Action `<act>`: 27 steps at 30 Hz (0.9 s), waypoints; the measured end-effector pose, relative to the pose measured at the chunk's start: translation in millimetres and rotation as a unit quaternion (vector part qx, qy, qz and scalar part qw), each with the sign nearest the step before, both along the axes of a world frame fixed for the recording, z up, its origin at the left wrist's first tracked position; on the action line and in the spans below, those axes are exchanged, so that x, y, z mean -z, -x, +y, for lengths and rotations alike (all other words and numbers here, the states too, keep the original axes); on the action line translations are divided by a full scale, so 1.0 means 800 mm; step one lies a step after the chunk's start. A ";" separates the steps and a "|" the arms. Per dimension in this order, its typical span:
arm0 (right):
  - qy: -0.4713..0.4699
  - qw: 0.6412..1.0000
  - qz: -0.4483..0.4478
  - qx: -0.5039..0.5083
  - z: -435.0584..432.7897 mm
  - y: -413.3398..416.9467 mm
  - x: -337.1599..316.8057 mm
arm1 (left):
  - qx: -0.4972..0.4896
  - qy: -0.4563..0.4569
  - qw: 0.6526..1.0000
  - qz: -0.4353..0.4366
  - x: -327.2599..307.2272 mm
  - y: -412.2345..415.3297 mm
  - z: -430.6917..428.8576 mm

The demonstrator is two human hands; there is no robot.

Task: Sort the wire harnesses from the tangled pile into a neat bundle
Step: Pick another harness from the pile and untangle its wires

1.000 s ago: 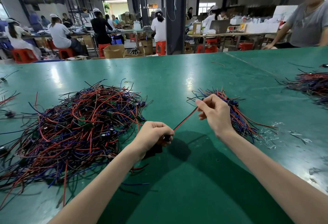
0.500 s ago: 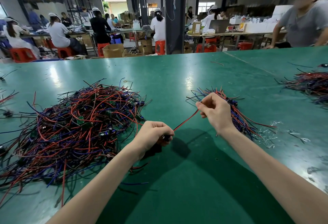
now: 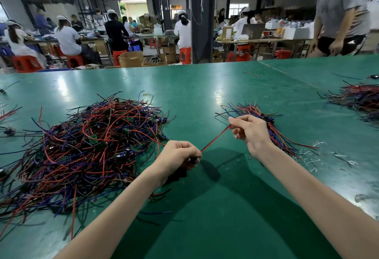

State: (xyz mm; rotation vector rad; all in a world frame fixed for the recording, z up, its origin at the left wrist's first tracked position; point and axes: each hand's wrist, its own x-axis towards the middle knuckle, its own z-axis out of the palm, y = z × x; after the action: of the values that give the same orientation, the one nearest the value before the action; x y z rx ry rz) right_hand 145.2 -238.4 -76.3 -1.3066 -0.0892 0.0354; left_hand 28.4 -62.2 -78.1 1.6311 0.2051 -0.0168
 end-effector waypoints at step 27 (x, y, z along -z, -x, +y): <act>0.178 0.966 -0.186 0.000 -0.011 -0.004 0.001 | 0.013 -0.003 1.000 -0.019 -0.001 0.001 0.007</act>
State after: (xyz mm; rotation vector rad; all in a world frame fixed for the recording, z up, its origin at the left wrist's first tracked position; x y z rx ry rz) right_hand 148.2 -247.0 -77.2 -1.6611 -0.4188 -0.2030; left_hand 27.2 -56.6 -77.4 1.6383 0.1560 -0.0047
